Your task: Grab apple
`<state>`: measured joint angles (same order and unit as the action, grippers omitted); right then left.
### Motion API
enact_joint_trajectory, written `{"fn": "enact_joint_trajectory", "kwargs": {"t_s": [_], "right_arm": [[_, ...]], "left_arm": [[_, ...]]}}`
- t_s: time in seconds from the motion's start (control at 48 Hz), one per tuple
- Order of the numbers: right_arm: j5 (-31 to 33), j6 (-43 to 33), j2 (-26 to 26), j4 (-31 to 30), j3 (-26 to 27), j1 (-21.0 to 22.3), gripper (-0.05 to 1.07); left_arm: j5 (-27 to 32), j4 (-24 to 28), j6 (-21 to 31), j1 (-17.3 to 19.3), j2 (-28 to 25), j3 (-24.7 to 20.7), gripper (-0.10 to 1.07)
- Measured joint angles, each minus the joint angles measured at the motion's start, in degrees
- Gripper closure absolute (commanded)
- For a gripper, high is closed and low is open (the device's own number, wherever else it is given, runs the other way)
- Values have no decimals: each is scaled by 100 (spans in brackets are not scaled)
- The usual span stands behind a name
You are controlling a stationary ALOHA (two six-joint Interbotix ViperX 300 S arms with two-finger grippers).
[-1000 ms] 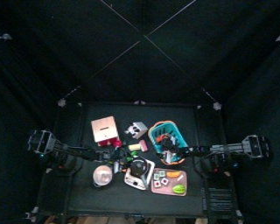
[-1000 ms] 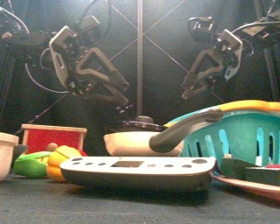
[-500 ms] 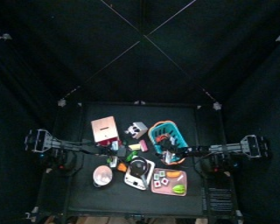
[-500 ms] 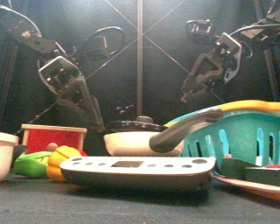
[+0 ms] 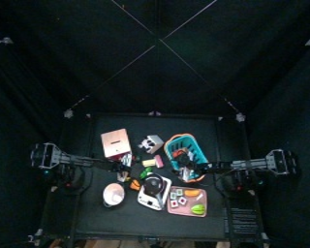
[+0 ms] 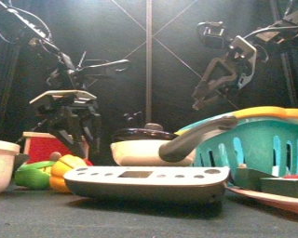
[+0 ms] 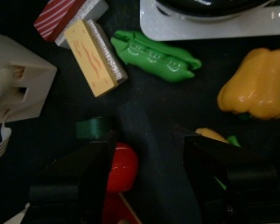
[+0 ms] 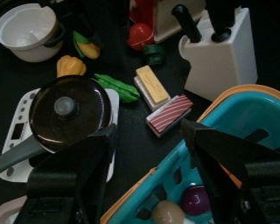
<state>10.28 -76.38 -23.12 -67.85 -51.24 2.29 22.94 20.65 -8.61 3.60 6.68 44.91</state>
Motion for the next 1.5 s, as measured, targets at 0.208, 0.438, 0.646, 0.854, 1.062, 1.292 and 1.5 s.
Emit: {"fn": "enact_joint_trajectory", "kwargs": {"t_s": [0.208, 0.438, 0.646, 0.854, 1.062, 1.292, 1.5], "right_arm": [[0, 9, 70, -9, 53, 9, 10], [0, 18, 176, -18, 105, 18, 10], [0, 18, 193, -26, 123, 9, 10], [0, 18, 202, -35, 123, 9, 10], [9, 18, 202, -35, 123, 9, 10], [0, 18, 202, -35, 123, 9, 10], [0, 18, 202, -35, 123, 9, 10]], "left_arm": [[756, 431, 53, 70, -308, -290, 9], [1213, 668, 53, 70, -562, -483, 9], [1239, 1072, 70, 62, -677, -483, 9], [1230, 1310, 325, 62, -756, -466, 9], [1222, 1477, 694, 70, -870, -439, 9], [1204, 1503, 861, 70, -949, -448, 9], [1257, 1582, 1160, 88, -976, -439, 9]]}}
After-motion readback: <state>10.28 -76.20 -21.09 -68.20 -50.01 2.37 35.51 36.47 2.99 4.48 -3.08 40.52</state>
